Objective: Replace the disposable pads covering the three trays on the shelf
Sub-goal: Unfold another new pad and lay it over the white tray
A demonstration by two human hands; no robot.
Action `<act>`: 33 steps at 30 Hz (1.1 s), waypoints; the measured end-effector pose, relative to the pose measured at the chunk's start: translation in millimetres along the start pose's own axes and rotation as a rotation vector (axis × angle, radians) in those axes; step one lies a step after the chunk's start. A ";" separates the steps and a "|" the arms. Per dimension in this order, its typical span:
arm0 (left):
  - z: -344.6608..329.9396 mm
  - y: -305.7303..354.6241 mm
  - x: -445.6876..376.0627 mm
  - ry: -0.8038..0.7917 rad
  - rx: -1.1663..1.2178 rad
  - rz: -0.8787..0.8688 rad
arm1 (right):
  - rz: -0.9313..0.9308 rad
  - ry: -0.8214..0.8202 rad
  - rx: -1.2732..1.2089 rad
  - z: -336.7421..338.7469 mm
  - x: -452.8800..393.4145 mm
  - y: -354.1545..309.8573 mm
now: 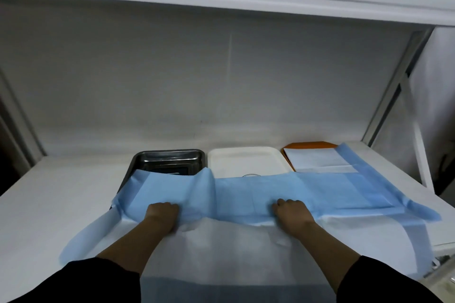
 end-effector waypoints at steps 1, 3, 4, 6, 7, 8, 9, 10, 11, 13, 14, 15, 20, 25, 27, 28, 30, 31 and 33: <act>-1.1 -3.0 1.2 -0.005 -0.001 0.013 | -0.056 -0.002 -0.002 -3.2 -1.1 9.1; -2.4 -9.8 4.0 -0.017 0.002 0.040 | -0.117 -0.071 -0.019 -7.7 0.1 18.5; -2.8 -13.7 4.8 -0.024 0.000 0.054 | -0.134 -0.054 -0.009 -5.7 1.2 21.2; -1.4 -20.9 7.0 -0.034 -0.001 0.083 | -0.179 -0.010 -0.018 -0.9 1.8 28.3; 1.1 -23.6 8.0 -0.039 -0.005 0.095 | -0.198 0.011 -0.027 1.5 2.6 31.3; 4.9 -27.0 10.4 -0.046 -0.017 0.110 | -0.216 0.035 -0.031 5.2 3.0 34.2; 9.2 -30.1 11.8 -0.055 -0.026 0.126 | -0.230 0.056 -0.046 9.1 2.6 37.2; 13.9 -34.1 12.5 -0.063 -0.035 0.139 | -0.247 0.068 -0.064 13.4 2.7 40.0; 18.5 -37.3 13.0 -0.069 -0.042 0.149 | -0.263 0.084 -0.084 16.7 3.1 42.8; 32.1 -44.5 15.8 -0.078 -0.056 0.167 | -0.319 0.118 -0.137 25.7 7.9 51.5; 38.4 -49.3 16.3 -0.080 -0.055 0.180 | -0.347 0.142 -0.171 29.4 8.1 56.1; 46.9 -53.6 18.1 -0.066 -0.047 0.197 | -0.373 0.175 -0.206 34.4 10.2 60.1; 100.1 -83.4 25.7 0.050 0.128 0.320 | -0.510 0.355 -0.374 68.8 14.8 80.8; 132.2 -109.6 14.5 0.096 0.577 0.391 | -0.639 0.461 -0.775 88.9 3.6 103.9; 138.2 -119.5 6.8 0.157 0.767 0.432 | -0.665 0.521 -0.974 95.2 -5.8 111.3; 138.7 -123.6 1.1 0.191 0.848 0.449 | -0.665 0.546 -1.038 98.2 -12.4 114.7; 134.7 -130.7 -9.4 0.255 1.010 0.491 | -0.645 0.595 -1.106 104.7 -24.4 120.7; 132.2 -133.8 -16.3 0.287 1.073 0.513 | -0.627 0.608 -1.092 107.9 -32.2 124.1; 127.2 -138.6 -28.7 0.354 1.136 0.553 | -0.601 0.625 -1.025 113.7 -45.4 127.7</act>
Point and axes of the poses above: each hand's wrist, its own x-axis away from the middle knuckle, its own z-axis out of the back of the hand, y = z × x, the point moved 7 cm from there along -x, towards the middle knuckle, and after that the axes turned 13 degrees about -x, right-handed, at the moved point
